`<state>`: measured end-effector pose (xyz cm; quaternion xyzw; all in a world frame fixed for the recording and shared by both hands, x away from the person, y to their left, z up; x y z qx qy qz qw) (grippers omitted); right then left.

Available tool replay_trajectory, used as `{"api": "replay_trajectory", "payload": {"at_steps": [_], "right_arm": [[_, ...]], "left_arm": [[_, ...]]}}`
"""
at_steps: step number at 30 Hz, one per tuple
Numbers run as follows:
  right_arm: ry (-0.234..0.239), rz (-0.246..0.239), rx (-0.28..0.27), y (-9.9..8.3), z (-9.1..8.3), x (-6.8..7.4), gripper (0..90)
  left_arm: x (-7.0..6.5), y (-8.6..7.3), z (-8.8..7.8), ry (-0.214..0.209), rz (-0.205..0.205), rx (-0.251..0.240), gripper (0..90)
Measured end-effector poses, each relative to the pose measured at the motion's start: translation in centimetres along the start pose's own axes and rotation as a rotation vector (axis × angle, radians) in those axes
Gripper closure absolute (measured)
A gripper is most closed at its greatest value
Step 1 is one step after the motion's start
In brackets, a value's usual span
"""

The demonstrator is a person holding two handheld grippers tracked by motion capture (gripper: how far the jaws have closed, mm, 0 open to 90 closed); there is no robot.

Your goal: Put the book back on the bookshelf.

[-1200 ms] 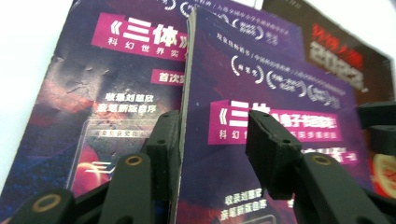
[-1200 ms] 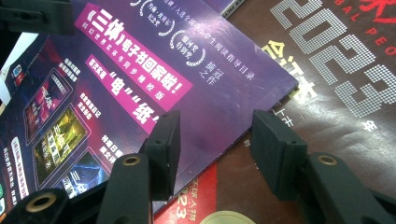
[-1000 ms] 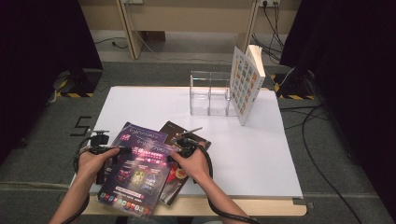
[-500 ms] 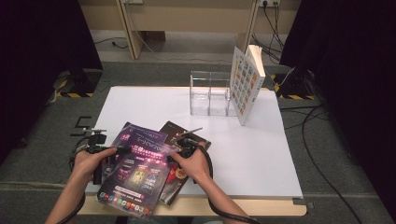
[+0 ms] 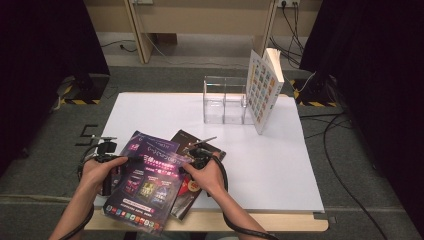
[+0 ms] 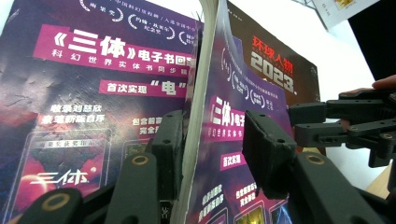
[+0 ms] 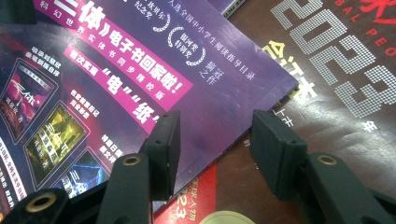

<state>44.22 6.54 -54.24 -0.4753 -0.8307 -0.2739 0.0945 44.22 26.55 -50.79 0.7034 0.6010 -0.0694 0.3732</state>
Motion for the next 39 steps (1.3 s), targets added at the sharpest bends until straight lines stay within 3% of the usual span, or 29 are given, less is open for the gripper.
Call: {"api": "replay_trajectory", "payload": {"at_steps": [13, 16, 18, 29, 39], "right_arm": [[-0.004, 0.0, 0.002, 0.0, 0.0, 0.0, 53.1], [-0.003, -0.001, 0.0, 0.0, 0.0, 0.0, 53.1], [-0.001, 0.003, 0.003, 0.0, 0.0, 0.0, 53.1], [-0.004, 0.004, 0.004, 0.0, 0.0, 0.1, 52.8], [-0.006, -0.003, 0.005, 0.0, 0.0, 0.1, 52.5]], "left_arm": [[0.6, 0.6, 1.7, 0.009, -0.021, 0.04, 53.2], [0.3, 0.6, 1.7, -0.032, -0.035, 0.03, 54.9], [-0.1, 0.5, 1.6, -0.051, -0.022, 0.028, 57.7], [0.3, 0.5, 2.6, -0.01, -0.003, 0.077, 60.7], [0.6, 0.4, 2.9, 0.021, 0.023, 0.092, 70.8]]}}
Point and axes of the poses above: each handheld gripper's, and its own axes: z roughly forward along the jaws, y roughly out of its top, x roughly to its left, the point moved 9 cm from there along z, roughly forward along the jaws, and after that the axes turned 8 degrees about x, right-handed, at the moved point
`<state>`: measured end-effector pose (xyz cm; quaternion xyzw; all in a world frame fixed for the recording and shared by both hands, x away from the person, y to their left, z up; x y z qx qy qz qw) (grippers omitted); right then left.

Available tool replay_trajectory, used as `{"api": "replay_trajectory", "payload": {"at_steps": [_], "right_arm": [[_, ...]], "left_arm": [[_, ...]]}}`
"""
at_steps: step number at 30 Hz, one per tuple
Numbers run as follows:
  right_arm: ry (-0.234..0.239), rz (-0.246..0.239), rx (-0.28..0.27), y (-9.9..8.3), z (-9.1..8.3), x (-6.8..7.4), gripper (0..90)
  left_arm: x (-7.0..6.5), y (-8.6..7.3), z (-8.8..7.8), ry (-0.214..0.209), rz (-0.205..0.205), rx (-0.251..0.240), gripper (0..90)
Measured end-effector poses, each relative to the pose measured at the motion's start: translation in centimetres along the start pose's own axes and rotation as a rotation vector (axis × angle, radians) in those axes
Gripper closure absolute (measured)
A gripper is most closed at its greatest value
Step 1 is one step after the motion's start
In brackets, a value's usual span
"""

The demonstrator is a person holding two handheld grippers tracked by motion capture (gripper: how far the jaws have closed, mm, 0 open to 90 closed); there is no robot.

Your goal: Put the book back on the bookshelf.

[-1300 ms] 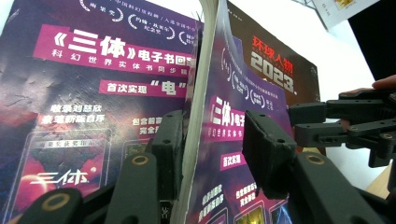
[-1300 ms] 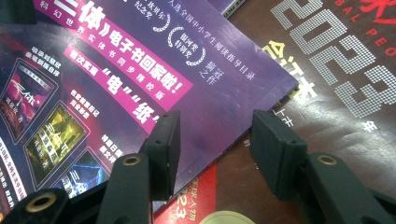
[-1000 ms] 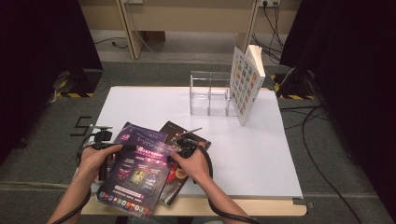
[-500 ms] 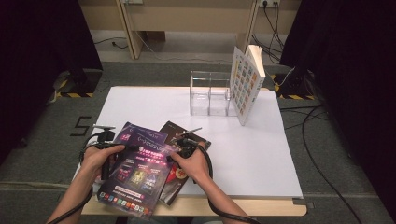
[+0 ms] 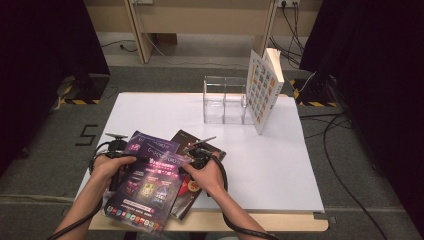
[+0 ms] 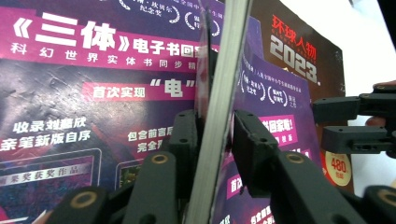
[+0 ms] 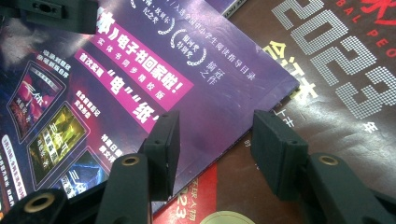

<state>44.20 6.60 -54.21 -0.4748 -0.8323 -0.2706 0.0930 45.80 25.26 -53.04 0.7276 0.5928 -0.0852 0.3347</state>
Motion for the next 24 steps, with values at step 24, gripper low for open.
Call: {"api": "replay_trajectory", "payload": {"at_steps": [24], "right_arm": [[-0.022, 0.046, -0.058, 3.4, -0.7, -2.5, 48.5]], "left_arm": [[0.1, -0.2, -0.1, 0.011, 0.04, -0.019, 82.4]]}}
Point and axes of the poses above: each handheld gripper's, and its own axes: z roughly forward along the jaws, y roughly out of its top, x roughly to its left, the point moved 9 cm from there along z, roughly forward along the jaws, and after that the axes turned 8 degrees about x, right-handed, at the moved point
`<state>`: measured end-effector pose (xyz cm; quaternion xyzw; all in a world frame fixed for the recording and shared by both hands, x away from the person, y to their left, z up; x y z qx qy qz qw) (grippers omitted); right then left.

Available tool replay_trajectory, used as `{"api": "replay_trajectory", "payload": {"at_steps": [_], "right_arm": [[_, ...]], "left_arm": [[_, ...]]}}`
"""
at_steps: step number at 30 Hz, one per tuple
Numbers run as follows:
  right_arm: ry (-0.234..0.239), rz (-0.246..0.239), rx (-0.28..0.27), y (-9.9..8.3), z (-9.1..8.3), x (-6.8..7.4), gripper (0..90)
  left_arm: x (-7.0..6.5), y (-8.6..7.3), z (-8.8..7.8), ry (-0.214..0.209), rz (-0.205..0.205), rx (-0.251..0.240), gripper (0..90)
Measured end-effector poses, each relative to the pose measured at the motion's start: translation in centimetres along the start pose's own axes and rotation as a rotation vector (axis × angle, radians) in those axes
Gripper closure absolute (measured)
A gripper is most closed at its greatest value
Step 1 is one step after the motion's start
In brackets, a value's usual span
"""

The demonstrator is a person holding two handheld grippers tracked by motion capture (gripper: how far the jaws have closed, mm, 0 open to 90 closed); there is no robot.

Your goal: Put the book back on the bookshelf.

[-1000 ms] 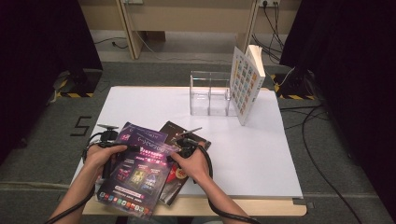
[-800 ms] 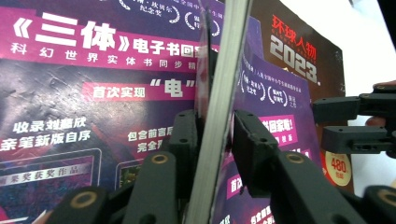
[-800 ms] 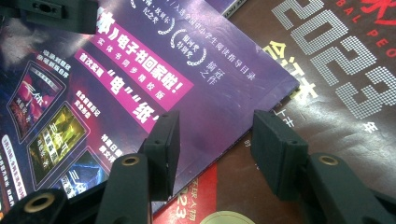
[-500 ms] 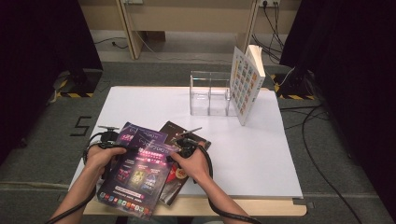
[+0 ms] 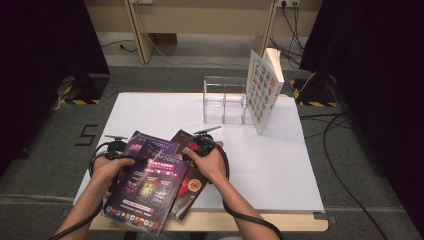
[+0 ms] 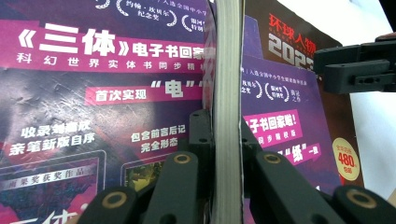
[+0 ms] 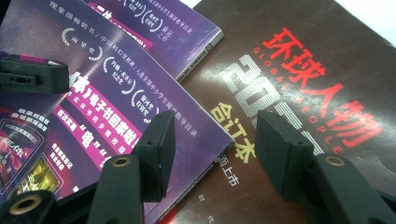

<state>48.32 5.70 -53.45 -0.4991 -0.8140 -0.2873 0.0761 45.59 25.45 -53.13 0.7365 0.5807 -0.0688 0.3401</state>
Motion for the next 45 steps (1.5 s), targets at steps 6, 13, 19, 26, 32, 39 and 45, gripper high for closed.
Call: {"api": "replay_trajectory", "payload": {"at_steps": [6, 13, 19, 26, 32, 39, 45], "right_arm": [[0.02, 0.015, 0.026, -0.29, 0.64, 0.21, 48.2], [0.054, 0.022, 0.045, -0.64, 0.94, 0.86, 48.6], [0.064, 0.059, 0.047, -0.7, 0.9, 0.85, 50.4], [0.059, 0.081, 0.069, -0.65, 0.91, 0.79, 52.7], [0.077, 0.119, 0.078, -0.48, 0.95, 0.65, 55.0], [0.082, 0.121, 0.077, -0.38, 1.01, 0.79, 54.6], [0.056, 0.118, 0.076, -0.32, 1.09, 0.75, 58.8]], "left_arm": [[0.17, -0.09, 0.06, 0.0, -0.004, -0.006, 82.5], [0.17, -0.12, 0.08, 0.006, -0.003, -0.004, 82.5], [0.22, -0.16, 0.1, 0.004, -0.01, -0.008, 82.4], [0.21, -0.19, 0.12, 0.008, -0.013, -0.01, 82.2], [0.24, -0.21, 0.15, 0.005, -0.019, -0.016, 82.1], [0.27, -0.21, 0.17, 0.004, -0.021, -0.014, 81.9], [0.22, -0.19, 0.19, 0.015, -0.018, -0.009, 81.8]]}}
Point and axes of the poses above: each handheld gripper's, and its own axes: z roughly forward along the jaws, y roughly out of its top, x roughly to its left, the point moved 9 cm from there along z, roughly forward along the jaws, and after that the axes turned 8 degrees about x, right-handed, at the moved point
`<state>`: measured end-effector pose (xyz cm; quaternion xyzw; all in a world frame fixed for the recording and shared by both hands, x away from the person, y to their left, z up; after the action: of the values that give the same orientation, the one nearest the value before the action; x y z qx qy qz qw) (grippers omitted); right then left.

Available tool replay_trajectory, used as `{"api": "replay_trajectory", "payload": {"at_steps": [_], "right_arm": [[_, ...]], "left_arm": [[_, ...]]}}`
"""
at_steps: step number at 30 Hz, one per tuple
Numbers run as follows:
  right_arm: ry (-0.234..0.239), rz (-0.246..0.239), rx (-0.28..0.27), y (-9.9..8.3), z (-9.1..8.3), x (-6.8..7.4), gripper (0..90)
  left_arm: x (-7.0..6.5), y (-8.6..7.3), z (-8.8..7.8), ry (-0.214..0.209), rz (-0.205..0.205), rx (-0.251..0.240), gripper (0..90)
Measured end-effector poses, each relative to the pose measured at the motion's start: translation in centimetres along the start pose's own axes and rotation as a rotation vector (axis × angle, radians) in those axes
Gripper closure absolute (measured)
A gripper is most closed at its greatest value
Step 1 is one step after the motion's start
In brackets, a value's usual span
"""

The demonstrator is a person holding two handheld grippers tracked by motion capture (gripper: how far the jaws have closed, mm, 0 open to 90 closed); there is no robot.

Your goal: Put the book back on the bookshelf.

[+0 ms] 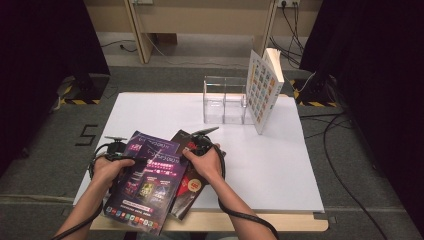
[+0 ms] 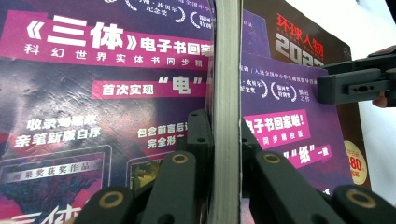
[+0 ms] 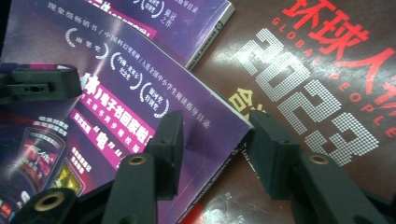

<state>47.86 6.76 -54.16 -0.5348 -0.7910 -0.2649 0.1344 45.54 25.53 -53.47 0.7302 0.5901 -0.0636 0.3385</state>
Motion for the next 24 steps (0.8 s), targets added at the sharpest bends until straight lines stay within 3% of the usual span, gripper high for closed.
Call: {"api": "replay_trajectory", "payload": {"at_steps": [3, 11, 17, 24], "right_arm": [[-0.014, -0.004, 0.009, 0.09, 0.01, -0.06, 61.2], [0.002, 0.012, -0.003, 0.16, -0.08, -0.17, 67.1], [0.033, 0.053, -0.006, -0.08, -0.1, -0.26, 63.9], [0.055, 0.067, 0.013, -0.36, -0.08, -0.1, 61.4]], "left_arm": [[0.01, 0.01, 0.01, 0.001, -0.003, 0.0, 81.7], [0.03, 0.02, 0.04, 0.007, -0.002, 0.0, 81.4], [0.04, -0.01, 0.04, 0.006, -0.01, -0.002, 81.4], [0.08, -0.01, 0.04, 0.003, -0.011, -0.001, 81.3]]}}
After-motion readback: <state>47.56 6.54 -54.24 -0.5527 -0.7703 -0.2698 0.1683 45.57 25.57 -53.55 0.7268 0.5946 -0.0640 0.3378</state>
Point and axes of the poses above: each handheld gripper's, and its own axes: z roughly forward along the jaws, y roughly out of its top, x roughly to its left, the point moved 9 cm from there along z, roughly forward along the jaws, and after that the axes turned 8 degrees about x, right-handed, at the moved point
